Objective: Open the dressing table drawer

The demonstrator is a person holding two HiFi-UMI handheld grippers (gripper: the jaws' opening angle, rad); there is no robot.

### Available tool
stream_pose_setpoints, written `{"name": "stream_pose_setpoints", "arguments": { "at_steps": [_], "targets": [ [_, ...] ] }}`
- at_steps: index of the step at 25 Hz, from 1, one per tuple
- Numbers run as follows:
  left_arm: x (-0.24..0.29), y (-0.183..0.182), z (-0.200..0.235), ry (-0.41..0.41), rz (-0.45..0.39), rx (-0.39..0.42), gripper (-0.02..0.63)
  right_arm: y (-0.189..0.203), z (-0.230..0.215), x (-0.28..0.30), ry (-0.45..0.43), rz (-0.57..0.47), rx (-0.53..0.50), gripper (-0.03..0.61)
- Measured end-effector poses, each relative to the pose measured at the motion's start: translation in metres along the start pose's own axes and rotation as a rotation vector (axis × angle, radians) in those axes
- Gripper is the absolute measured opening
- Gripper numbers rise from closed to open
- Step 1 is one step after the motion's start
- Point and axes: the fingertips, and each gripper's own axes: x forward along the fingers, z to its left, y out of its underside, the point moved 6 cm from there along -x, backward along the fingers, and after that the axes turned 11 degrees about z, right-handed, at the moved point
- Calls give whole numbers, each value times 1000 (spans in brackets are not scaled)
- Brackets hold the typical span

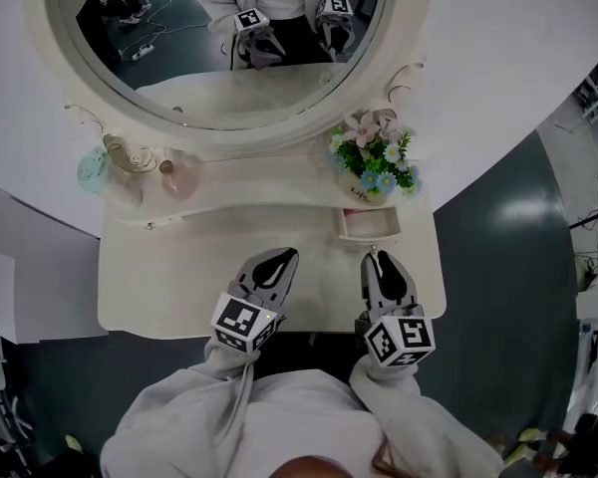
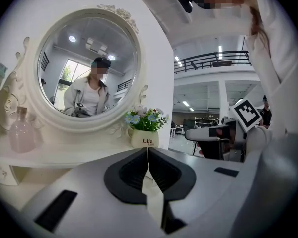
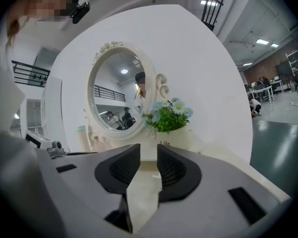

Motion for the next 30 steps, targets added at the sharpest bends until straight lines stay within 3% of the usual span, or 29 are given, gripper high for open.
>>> {"name": "stream_pose_setpoints", "arguments": {
  "at_steps": [3, 5, 9, 18, 30],
  "targets": [
    [-4, -3, 5, -19, -11, -13, 18, -5, 10, 0, -23, 1, -57, 57],
    [-5, -5, 6, -24, -18, -17, 18, -6, 15, 1, -44, 8, -90, 48],
    [-3, -5, 6, -25, -13, -12, 18, -1, 16, 4, -91, 29, -84, 40],
    [-1, -4, 6, -26, -5, -13, 18, 5, 17, 9, -76, 66, -152, 32],
    [1, -3, 11, -26, 1, -20, 18, 5, 16, 16, -67, 83, -139, 32]
  ]
}}
